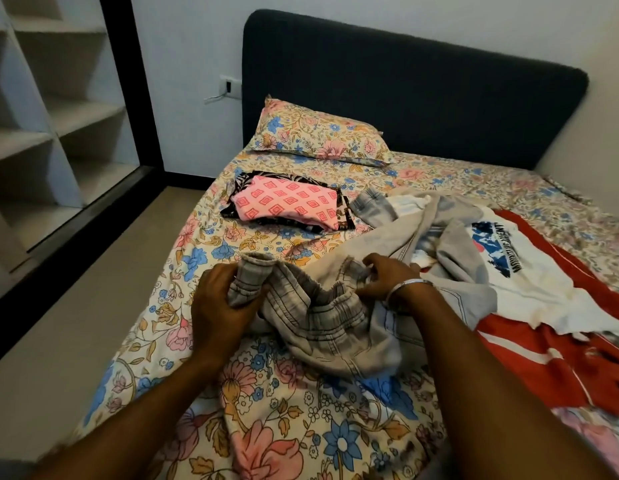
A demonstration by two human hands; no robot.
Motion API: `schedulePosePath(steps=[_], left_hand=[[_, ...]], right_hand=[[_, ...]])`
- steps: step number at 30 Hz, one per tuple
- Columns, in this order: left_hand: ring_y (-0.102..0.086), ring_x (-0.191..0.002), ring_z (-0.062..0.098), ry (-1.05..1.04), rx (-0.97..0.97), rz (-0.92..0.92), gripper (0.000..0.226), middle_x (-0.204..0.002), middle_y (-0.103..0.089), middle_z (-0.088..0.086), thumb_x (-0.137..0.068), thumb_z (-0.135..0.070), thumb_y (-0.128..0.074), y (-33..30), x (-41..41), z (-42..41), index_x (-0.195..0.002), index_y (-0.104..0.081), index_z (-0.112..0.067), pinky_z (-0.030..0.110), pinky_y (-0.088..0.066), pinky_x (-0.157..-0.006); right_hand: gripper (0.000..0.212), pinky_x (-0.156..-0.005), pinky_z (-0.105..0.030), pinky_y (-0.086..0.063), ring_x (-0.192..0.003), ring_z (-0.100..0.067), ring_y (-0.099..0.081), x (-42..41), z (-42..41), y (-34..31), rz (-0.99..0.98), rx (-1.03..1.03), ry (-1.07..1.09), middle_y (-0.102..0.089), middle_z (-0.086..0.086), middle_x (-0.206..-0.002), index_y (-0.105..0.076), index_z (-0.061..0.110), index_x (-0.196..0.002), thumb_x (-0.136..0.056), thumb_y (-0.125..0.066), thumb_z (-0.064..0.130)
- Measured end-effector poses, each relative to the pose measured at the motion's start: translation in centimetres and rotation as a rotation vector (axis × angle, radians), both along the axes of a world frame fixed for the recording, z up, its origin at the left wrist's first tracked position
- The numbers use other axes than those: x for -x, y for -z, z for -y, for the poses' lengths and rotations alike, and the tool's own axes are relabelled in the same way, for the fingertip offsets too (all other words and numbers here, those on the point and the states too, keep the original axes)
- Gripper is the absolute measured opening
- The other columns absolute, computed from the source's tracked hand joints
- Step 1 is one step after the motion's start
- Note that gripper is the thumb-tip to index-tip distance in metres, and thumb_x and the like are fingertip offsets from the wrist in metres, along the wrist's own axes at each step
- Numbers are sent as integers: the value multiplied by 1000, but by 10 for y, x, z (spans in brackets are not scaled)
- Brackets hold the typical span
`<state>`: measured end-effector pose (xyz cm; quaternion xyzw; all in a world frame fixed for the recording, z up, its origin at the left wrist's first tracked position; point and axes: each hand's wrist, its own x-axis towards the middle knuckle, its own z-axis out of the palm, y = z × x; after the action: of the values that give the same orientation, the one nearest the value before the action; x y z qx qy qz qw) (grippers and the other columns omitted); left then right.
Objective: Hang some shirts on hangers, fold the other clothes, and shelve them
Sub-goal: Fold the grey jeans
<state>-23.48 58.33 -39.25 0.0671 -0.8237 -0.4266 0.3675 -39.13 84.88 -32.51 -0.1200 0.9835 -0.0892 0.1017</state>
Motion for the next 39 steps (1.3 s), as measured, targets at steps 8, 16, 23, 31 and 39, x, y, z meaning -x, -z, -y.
schedulePosePath(steps=[8,16,23,31,39], left_hand=[[-67,-89,4,46,-91,-105,23,-97,-69,-14,-90,-20,-75,-50,-10,10,-111,-68,-26,27,-55,-73],[-70,-86,28,159,-527,-105,10,-91,-73,7,-95,-11,-68,-198,6,53,-105,-70,-11,42,-58,-81],[-67,-98,3,164,33,-583,18,-99,-69,-24,-99,-22,-65,-394,-62,43,-109,-59,-36,23,-56,-85],[-67,-92,38,107,270,-322,59,-98,-64,12,-92,-5,-69,-415,-86,78,-118,-36,-46,54,-57,-81],[-65,-107,23,135,771,129,71,-121,-64,4,-86,8,-65,-358,-76,115,-110,-52,-58,45,-58,-89]], right_hand=[[25,-68,-35,-47,-78,-26,-60,-14,-20,-52,-496,459,99,-62,-4,-79,-66,14,-83,-94,-63,37],[33,-67,-32,-34,-79,-24,-56,-36,-74,-194,-722,849,223,-59,-5,-77,-55,15,-75,-102,-55,35],[26,-60,-31,-37,-69,-15,-48,-83,-52,-331,-1158,1189,127,-53,2,-73,-53,14,-86,-104,-51,33],[15,-67,-45,-54,-79,-31,-65,-102,-45,-353,-945,1191,77,-64,-4,-85,-50,32,-117,-102,-53,33],[16,-85,-34,-49,-101,-20,-63,-84,-85,-262,-646,644,-201,-68,2,-112,-62,33,-111,-102,-55,22]])
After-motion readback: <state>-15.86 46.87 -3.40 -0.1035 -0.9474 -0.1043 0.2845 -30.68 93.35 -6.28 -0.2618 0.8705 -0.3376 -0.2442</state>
